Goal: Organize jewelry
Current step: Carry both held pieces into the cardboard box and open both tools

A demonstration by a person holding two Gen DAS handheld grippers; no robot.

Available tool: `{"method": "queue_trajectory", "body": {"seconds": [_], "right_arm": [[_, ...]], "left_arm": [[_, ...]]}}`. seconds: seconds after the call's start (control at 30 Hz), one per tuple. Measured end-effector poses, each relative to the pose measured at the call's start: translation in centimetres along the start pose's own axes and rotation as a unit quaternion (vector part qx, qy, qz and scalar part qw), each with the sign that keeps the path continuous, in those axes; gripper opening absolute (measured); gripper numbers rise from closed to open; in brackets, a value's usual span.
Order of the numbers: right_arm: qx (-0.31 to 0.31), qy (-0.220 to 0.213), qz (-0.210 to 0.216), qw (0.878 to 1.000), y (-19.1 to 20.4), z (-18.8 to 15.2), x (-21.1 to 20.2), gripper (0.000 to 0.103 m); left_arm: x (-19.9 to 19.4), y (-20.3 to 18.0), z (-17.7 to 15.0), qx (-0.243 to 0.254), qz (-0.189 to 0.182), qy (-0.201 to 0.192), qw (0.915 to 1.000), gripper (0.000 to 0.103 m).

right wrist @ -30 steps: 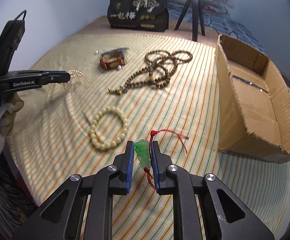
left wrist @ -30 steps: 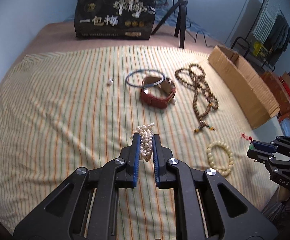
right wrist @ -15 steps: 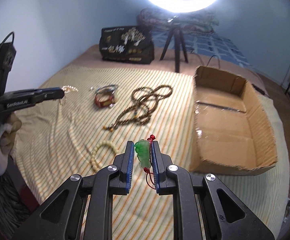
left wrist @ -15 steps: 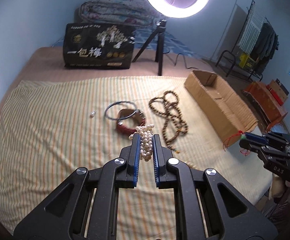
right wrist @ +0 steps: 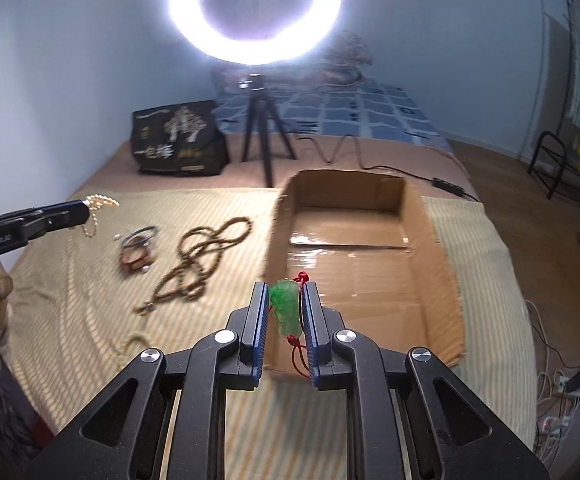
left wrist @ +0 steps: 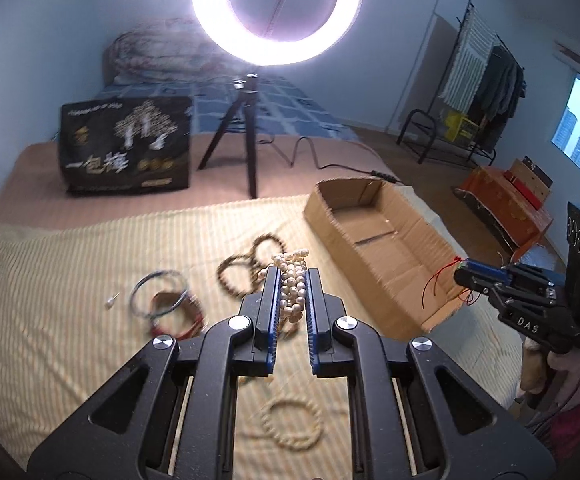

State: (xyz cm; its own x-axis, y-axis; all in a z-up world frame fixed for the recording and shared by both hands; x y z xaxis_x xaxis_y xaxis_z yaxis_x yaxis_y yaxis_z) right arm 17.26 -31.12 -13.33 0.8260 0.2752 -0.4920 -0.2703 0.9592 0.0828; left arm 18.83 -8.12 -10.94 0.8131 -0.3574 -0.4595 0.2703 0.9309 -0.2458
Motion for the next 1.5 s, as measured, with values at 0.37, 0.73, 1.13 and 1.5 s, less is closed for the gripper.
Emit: {"method": "queue_trajectory", "body": {"seconds": [0.37, 0.73, 1.13, 1.5], "right_arm": [[0.022, 0.012, -0.039, 0.999, -5.1, 0.1, 1.7, 0.015], [0.056, 0.034, -0.059, 0.996, -8.0, -0.9, 3.5, 0.015], [0.066, 0.053, -0.068, 0.994, -8.6, -1.5, 4.9, 0.015], [0.054, 0.055, -0.073, 0.994, -7.5, -1.0, 4.5, 0.015]], "left_arm": [[6.8, -6.1, 2.2, 0.016, -0.050, 0.007, 0.9986, 0.010], [13.2, -9.8, 1.4, 0.021, -0.069, 0.039, 0.9966, 0.010], [15.4, -9.6, 0.0, 0.029, -0.055, 0.063, 0.9961, 0.010], [13.8, -9.2, 1.1, 0.031, -0.053, 0.053, 0.9967, 0.010]]}}
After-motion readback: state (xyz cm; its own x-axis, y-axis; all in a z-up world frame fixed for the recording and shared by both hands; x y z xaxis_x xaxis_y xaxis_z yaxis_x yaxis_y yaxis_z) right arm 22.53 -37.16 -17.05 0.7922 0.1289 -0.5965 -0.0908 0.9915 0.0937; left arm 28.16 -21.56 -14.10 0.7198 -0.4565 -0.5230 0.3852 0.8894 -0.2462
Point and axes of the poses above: each gripper's, at about its wrist camera, not at the fingertips, and x roughly the way its jaws point, y to its left, z to its top, the point moved 4 cm from there along x, roughly the way its jaws point, and after that the axes turned 13 degrees about -y, right-handed, at the moved point
